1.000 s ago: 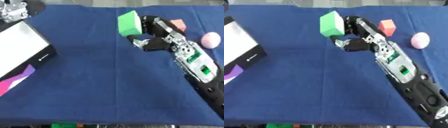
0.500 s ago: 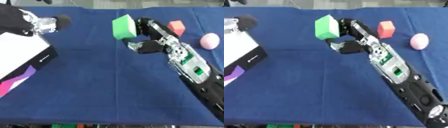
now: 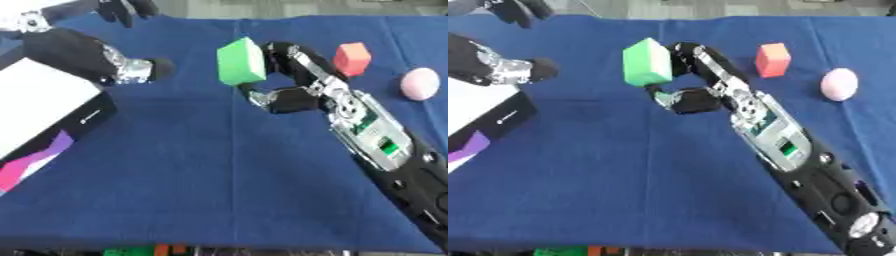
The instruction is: Pick up the objects with one hand, pass them to the other hand, and then place them into the box on the other side of the table.
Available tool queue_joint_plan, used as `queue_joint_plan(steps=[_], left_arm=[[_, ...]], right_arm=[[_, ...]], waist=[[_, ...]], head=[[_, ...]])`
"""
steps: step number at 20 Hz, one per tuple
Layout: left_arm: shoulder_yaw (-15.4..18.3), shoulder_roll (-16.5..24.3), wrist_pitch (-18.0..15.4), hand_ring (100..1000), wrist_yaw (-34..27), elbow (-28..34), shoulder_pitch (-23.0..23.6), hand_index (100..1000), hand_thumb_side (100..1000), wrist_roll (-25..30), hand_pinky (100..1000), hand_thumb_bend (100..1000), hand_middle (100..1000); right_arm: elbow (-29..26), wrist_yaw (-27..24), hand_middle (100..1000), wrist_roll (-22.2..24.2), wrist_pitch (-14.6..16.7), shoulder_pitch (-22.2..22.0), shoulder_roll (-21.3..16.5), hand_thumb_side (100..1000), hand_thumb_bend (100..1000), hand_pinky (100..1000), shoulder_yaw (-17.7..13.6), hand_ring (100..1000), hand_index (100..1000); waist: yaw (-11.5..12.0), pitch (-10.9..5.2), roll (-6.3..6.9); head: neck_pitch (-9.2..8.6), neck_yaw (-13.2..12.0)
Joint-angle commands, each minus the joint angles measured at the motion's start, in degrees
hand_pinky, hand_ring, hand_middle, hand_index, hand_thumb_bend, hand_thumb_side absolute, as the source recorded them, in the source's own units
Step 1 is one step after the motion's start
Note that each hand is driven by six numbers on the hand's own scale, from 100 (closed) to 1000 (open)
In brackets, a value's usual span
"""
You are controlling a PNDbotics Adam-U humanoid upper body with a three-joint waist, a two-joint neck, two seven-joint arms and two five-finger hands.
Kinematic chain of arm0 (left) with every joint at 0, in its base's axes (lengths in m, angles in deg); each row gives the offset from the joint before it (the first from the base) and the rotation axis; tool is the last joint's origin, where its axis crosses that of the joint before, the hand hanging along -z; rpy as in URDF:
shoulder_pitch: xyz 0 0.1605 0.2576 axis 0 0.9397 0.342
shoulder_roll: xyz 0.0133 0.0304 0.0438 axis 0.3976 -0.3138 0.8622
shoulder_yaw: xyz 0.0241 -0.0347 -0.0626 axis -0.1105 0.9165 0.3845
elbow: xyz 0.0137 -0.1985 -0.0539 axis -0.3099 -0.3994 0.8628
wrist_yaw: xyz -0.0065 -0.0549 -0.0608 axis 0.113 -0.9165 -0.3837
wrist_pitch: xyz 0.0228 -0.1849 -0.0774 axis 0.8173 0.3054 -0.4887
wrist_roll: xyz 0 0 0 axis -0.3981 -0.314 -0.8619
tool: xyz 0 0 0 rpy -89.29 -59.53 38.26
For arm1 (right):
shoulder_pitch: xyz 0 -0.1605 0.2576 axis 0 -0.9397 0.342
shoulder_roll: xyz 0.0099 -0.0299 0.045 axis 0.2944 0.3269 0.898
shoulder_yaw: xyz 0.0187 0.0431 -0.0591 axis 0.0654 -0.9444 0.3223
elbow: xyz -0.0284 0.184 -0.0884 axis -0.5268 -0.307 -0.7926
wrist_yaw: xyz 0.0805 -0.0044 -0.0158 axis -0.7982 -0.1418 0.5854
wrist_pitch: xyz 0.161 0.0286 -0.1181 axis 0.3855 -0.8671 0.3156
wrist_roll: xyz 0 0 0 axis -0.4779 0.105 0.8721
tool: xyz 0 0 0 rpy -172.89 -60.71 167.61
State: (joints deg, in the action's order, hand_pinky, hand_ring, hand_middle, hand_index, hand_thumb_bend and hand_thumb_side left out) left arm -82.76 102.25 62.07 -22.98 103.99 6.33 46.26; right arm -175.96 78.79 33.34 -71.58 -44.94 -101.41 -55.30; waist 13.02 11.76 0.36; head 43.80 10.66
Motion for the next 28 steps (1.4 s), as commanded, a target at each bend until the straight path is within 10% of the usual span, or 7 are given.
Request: queue_joint_plan(steps=[1,28], left_arm=[[-0.02,-0.85,-0.48,772,2.25,-1.56,-1.51,856,525,0.5,840,527,778],[-1.4,-11.61,-8.44,794,16.22,-11.49,-1.39,857,430,1.29,851,705,784]], right_arm=[[-0.74,1.1,488,0.29,0.34,1.25,-0.28,100,100,754,0.28,701,531],[-2.51,2.27,484,2.49,-1.04,4.14,1.6,100,100,749,4.08,705,527]], waist=[[0.08,-1.18,0.07],[-0.02,-0.54,-0.27]], head=[[0.32,-0.22],[0.32,-1.77]])
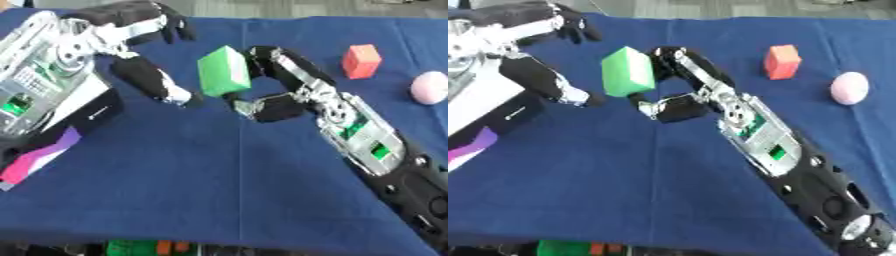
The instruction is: Pick up the objects with one hand, pass them to the other hand, and then place them into the box on the other side of the table.
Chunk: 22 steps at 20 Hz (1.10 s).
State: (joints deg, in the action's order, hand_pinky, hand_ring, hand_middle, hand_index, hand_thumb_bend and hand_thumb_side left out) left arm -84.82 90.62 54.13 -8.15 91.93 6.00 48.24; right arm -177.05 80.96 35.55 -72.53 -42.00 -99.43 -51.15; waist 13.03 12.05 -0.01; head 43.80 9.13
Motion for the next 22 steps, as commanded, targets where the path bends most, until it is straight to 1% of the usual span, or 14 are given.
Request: queue_joint_plan(steps=[1,5,15,22], left_arm=[[0.63,-0.19,-0.62,792,2.17,0.64,-1.04,855,421,-1.11,850,711,782],[0.45,-0.9,-0.48,792,4.43,0.22,-0.68,853,421,-2.72,849,723,781],[0.19,-2.27,0.23,788,5.53,-0.63,-0.18,827,432,-2.59,848,771,769],[0.23,-3.12,0.98,782,6.16,-1.19,-0.02,819,434,-3.05,843,758,762]], right_arm=[[-1.44,0.03,484,0.32,-0.21,1.24,-0.32,100,100,749,-0.02,705,527],[-1.57,-0.35,483,0.37,-0.72,1.44,-0.11,100,100,748,0.24,708,526],[-1.78,-0.04,482,-0.17,-2.11,1.91,0.11,100,100,748,0.56,710,525],[-1.82,0.39,481,-0.57,-3.07,2.31,0.46,100,100,747,0.97,710,524]], waist=[[-0.04,-0.82,0.1],[-0.12,-0.78,0.07],[-0.16,-0.66,0.07],[-0.16,-0.55,0.08]], head=[[0.32,-0.26],[0.32,-0.26],[0.32,-0.21],[0.32,-0.2]])
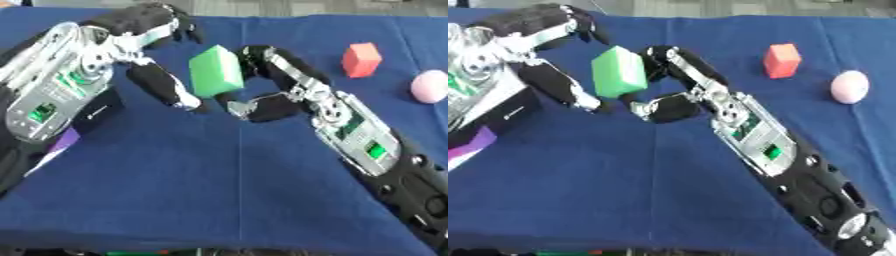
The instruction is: Pick up the objects with one hand, pass them to the other hand, and then place them into the box on the other side of the table.
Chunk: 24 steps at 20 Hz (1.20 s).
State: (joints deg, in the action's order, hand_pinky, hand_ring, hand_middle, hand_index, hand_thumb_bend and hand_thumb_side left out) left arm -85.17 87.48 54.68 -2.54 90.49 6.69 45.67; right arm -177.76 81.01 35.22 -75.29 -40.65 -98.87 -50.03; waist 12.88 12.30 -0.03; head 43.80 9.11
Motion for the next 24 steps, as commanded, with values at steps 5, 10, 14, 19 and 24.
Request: queue_joint_plan(steps=[5,10,14,19,24], left_arm=[[0.82,-0.84,1.19,770,0.89,-0.29,-0.35,810,444,-2.5,835,718,749],[0.84,-1.21,2.25,762,0.0,-0.47,-0.18,803,483,-4.37,829,673,740],[0.78,-1.38,3.1,757,-0.67,-0.63,-0.13,795,499,-5.35,824,634,735],[0.68,-1.67,3.45,758,-0.71,-1.04,-0.18,796,498,-6.01,823,633,736],[0.8,-2.12,3.18,759,-0.33,-1.66,-0.13,801,495,-6.47,825,629,737]], right_arm=[[-1.1,0.32,481,-0.45,-0.61,1.13,0.07,100,100,746,0.1,711,523],[-1.01,0.33,490,-0.6,-0.72,1.19,0.15,100,100,746,0.2,711,523],[-1.05,0.26,492,-0.64,-0.68,1.23,0.1,100,100,746,0.29,711,523],[-1.22,0.01,492,-0.63,-0.52,1.26,0.0,100,100,745,0.35,711,522],[-1.24,-0.22,492,-0.32,-0.46,1.33,-0.04,100,100,745,0.48,711,522]], waist=[[-0.03,-0.72,0.09],[-0.04,-0.56,0.1],[0.01,-0.52,0.09],[0.05,-0.52,0.07],[0.07,-0.41,0.07]], head=[[0.28,-0.17],[0.3,-0.24],[0.32,-0.31],[0.29,-0.38],[0.23,-0.51]])
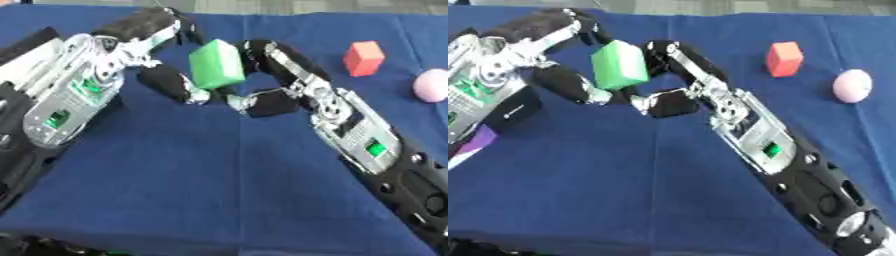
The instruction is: Pick up the objects with one hand, pass them to the other hand, and then place them into the box on the other side of the table.
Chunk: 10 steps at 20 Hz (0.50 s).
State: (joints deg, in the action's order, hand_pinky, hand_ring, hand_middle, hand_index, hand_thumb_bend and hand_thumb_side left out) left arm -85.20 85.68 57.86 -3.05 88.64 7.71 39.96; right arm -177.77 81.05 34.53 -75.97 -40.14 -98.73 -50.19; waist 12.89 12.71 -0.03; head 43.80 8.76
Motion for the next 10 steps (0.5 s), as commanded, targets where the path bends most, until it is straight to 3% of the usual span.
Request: queue_joint_plan(steps=[1,10], left_arm=[[0.85,-0.4,-0.1,759,0.2,0.05,-1.14,802,493,-0.85,825,627,737],[0.96,-0.81,-0.56,757,-0.28,-0.61,-0.95,791,446,-1.37,825,537,732]], right_arm=[[-1.25,-0.34,492,0.48,0.24,0.83,-0.2,100,100,745,0.66,711,522],[-1.94,-0.86,492,1.53,0.38,0.4,-0.79,100,100,744,0.76,710,521]], waist=[[0.05,-0.8,0.07],[-0.01,-0.74,0.08]], head=[[0.22,-0.14],[0.08,-0.26]])
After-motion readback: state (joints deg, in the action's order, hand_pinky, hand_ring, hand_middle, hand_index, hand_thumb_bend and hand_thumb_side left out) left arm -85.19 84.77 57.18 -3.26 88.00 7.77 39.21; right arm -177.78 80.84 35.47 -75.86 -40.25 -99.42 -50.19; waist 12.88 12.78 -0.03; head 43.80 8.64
